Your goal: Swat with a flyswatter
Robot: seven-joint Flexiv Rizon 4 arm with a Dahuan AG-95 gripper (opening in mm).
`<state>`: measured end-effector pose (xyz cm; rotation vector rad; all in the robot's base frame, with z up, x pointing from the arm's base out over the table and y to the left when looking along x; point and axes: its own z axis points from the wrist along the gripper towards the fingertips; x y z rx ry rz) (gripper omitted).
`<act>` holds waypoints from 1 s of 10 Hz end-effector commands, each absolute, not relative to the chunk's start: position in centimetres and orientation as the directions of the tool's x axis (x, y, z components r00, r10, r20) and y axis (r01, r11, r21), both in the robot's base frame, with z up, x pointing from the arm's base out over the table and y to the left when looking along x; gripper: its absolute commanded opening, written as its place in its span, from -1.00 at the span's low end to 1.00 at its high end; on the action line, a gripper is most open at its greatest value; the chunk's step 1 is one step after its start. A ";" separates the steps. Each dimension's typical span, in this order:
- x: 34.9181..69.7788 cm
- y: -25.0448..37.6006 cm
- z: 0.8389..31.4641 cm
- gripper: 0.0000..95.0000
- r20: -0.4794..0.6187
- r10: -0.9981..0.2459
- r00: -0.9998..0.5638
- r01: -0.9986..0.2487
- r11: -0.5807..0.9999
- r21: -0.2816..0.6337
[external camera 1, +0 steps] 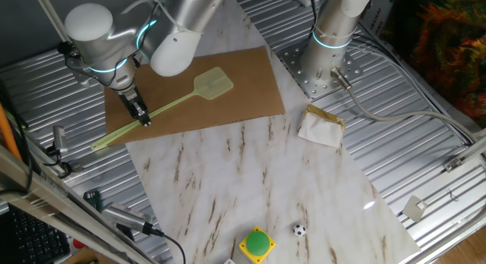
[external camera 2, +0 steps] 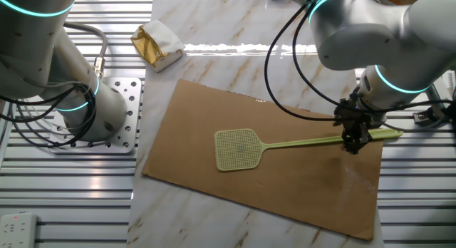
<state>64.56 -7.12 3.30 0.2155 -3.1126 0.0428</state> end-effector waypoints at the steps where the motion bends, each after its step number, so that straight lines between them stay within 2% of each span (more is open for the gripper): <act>1: 63.7 -6.6 4.9 0.20 -0.021 -0.070 -0.997 -0.069 0.997 -0.018; 4: 61.4 -4.4 9.7 0.20 -0.023 0.062 -0.998 0.062 0.998 -0.023; 5: 61.4 -4.4 9.7 0.20 -0.023 0.062 -0.998 0.062 0.998 -0.023; 6: 58.9 -3.7 10.3 -0.20 -0.033 0.085 -0.996 0.086 0.996 -0.021; 8: 56.6 -3.6 9.5 -0.20 -0.053 0.081 -0.995 0.081 0.997 -0.006; 10: 55.9 -3.6 9.2 -0.20 -0.046 0.071 -0.996 0.071 0.998 0.000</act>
